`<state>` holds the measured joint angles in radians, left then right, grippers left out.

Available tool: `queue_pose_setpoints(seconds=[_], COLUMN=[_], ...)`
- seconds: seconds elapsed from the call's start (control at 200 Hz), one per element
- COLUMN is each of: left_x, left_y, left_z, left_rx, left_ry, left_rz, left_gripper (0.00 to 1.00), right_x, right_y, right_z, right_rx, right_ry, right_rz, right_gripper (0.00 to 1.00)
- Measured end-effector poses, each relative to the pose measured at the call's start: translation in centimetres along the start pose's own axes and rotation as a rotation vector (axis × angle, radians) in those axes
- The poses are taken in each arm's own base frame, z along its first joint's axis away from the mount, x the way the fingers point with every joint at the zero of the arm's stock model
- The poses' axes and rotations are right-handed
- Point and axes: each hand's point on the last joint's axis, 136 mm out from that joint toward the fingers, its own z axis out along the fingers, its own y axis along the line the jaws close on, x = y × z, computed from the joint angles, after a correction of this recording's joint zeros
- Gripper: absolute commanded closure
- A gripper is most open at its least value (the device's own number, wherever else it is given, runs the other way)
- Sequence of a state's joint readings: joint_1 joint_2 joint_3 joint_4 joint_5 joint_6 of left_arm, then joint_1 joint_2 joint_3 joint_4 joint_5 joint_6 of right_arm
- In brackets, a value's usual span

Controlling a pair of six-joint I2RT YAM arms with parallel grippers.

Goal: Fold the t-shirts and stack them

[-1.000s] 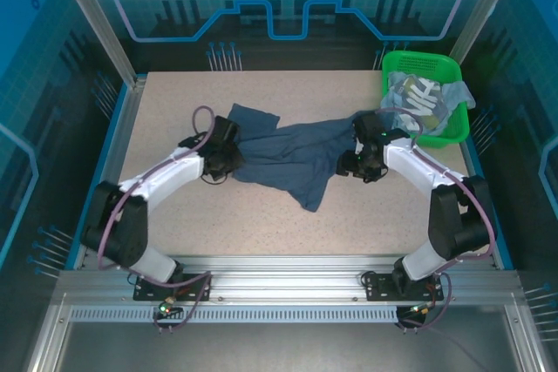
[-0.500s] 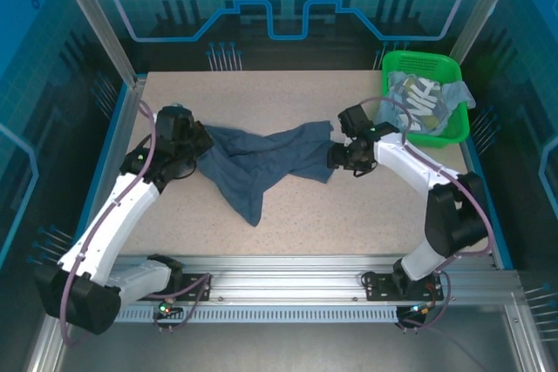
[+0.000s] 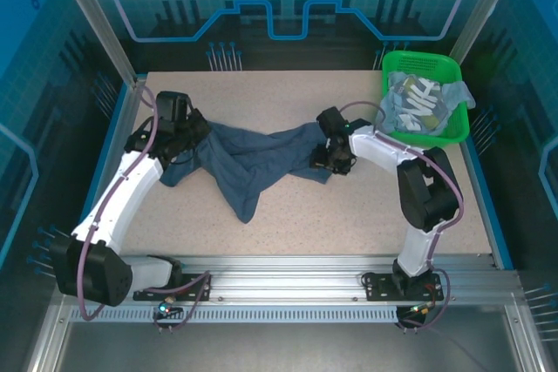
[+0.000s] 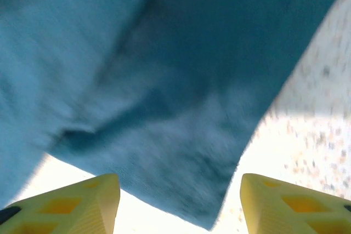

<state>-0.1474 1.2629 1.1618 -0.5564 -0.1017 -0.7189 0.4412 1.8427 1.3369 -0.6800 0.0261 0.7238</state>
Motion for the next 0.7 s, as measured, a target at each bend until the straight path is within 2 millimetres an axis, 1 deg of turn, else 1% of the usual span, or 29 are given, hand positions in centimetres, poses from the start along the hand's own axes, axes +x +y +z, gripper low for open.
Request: queue_pose_setpoints(seconds=[0.005, 0.03, 0.05, 0.08, 0.12, 0.155, 0.24, 0.34, 0.43, 0.505, 0.61, 0.7], left_x=[0.0, 0.0, 0.0, -0.1, -0.1, -0.2, -0.3, -0.4, -0.4, -0.4, -0.5, -0.5], left_y=[0.0, 0.2, 0.3, 0.5, 0.7, 0.8, 1.1, 1.4, 1.6, 1.7, 1.7, 1.8], left_z=[0.0, -0.1, -0.2, -0.3, -0.4, -0.5, -0.7, -0.7, -0.7, -0.7, -0.7, -0.7], left_rx=[-0.001, -0.006, -0.009, -0.015, -0.018, -0.019, -0.024, -0.033, -0.038, -0.04, -0.041, -0.042], left_ry=[0.0, 0.001, -0.001, -0.003, -0.004, -0.006, -0.009, -0.009, -0.008, -0.008, -0.008, -0.008], left_rz=[0.001, 0.002, 0.001, 0.001, 0.003, 0.003, 0.0, -0.005, -0.008, -0.009, -0.007, -0.008], left_gripper=[1.0, 1.0, 1.0, 1.0, 1.0, 1.0, 1.0, 1.0, 1.0, 1.0, 1.0, 1.0], right_x=[-0.3, -0.7, -1.9, -2.8, -4.4, -5.4, -8.0, -9.9, -10.6, -10.6, -10.3, -9.9], right_y=[0.1, 0.3, 0.6, 0.7, 0.8, 0.7, -0.3, -1.5, -2.3, -2.5, -2.9, -3.6], right_z=[-0.1, -0.3, -0.7, -0.9, -1.0, -1.0, 0.1, 2.1, 3.7, 4.5, 4.6, 4.0], right_rx=[-0.004, -0.009, -0.023, -0.031, -0.042, -0.045, -0.035, -0.005, 0.02, 0.032, 0.058, 0.086], right_ry=[-0.007, -0.016, -0.038, -0.054, -0.08, -0.093, -0.106, -0.1, -0.078, -0.062, -0.043, -0.044], right_rz=[0.005, 0.008, 0.022, 0.033, 0.058, 0.074, 0.126, 0.165, 0.183, 0.19, 0.208, 0.241], right_gripper=[0.41, 0.41, 0.41, 0.41, 0.41, 0.41, 0.41, 0.4, 0.42, 0.46, 0.46, 0.45])
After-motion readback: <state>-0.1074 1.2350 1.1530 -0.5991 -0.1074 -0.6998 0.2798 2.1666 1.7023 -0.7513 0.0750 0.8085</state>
